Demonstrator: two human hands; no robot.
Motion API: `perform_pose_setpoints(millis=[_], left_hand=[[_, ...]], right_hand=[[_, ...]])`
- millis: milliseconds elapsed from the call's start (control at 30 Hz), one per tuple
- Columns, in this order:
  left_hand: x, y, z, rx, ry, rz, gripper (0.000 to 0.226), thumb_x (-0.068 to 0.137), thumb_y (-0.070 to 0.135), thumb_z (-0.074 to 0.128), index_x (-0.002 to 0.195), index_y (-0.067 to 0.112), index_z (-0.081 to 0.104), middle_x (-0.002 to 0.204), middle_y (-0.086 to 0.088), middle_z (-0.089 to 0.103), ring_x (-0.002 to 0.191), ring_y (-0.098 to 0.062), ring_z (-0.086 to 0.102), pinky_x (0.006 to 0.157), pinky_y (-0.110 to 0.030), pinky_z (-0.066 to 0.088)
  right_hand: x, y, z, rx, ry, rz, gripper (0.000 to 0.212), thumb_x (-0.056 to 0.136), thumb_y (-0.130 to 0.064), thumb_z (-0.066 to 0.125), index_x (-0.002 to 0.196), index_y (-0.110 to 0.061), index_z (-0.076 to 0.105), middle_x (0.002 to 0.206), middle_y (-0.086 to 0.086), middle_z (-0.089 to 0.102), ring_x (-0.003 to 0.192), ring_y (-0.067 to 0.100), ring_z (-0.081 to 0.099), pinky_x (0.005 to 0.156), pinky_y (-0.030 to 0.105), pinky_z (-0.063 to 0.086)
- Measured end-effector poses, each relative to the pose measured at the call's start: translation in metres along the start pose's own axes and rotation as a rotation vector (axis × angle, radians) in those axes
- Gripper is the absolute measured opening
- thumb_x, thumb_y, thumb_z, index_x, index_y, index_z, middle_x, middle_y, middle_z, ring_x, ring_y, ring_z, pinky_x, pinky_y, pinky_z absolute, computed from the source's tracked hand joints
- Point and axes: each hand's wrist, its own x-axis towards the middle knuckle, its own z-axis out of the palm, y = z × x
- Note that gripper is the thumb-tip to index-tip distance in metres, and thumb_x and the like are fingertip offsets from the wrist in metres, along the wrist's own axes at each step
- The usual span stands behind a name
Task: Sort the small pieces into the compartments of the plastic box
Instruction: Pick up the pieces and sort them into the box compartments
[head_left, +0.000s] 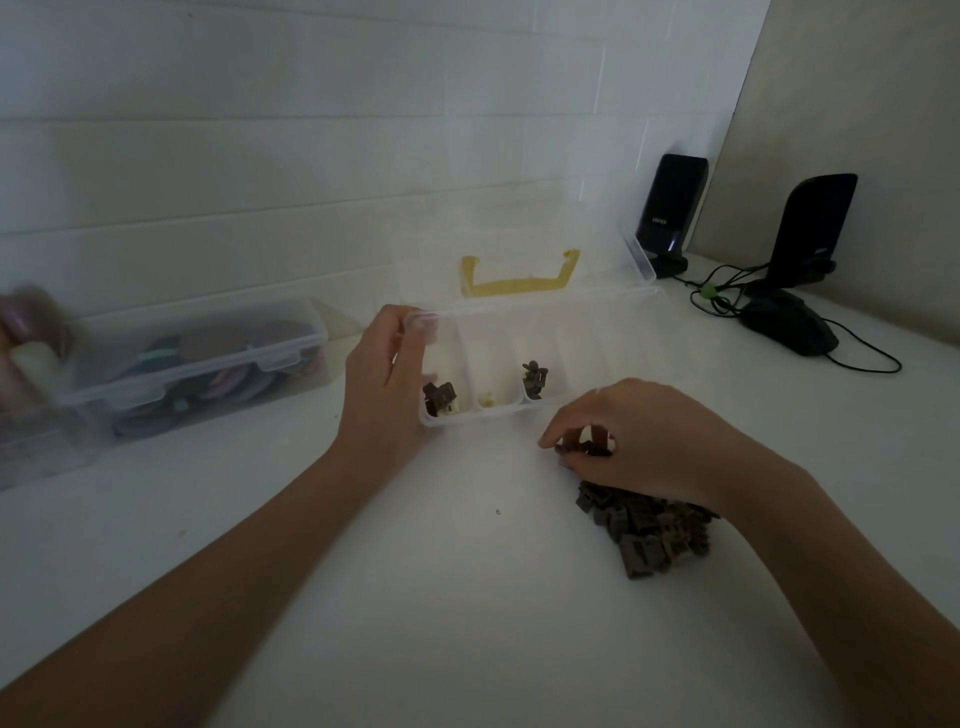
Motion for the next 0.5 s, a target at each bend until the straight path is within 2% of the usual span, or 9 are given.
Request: perform_pose_setpoints(millis=[167,333,500], left_hand=[[0.001,-0.004,-0.001,-0.022,-0.020,0.001,0.018,0.098,0.031,0.040,0.092,0.031,0.057,0.093,0.015,0.062,0.092,-0.001,0.059,0.070,-0.022,0.056],[0.001,-0.006,-0.001,-0.027,-0.044,0.017,0.018,0.097,0.037,0.040,0.094,0.044,0.057,0.098,0.022,0.062,0.095,-0.002,0.060,0.082,-0.029,0.055],[0.003,-0.009,-0.001,0.023,-0.030,0.024,0.018,0.099,0.033,0.038,0.100,0.037,0.056,0.102,0.020,0.061,0.096,-0.011,0.061,0.088,-0.044,0.055]], right_hand=[[0.000,-0.002,0.000,0.019,0.026,0.007,0.019,0.084,-0.030,0.058,0.097,-0.044,0.064,0.092,-0.025,0.063,0.074,-0.007,0.051,0.063,0.007,0.034],[0.001,-0.011,-0.003,0.211,0.082,0.008,0.014,0.082,-0.028,0.062,0.091,-0.039,0.065,0.082,-0.019,0.068,0.076,-0.003,0.060,0.071,0.020,0.050],[-0.002,-0.018,-0.001,0.115,0.140,-0.043,0.016,0.080,-0.023,0.061,0.089,-0.036,0.065,0.078,-0.020,0.060,0.078,0.000,0.055,0.066,0.007,0.039]])
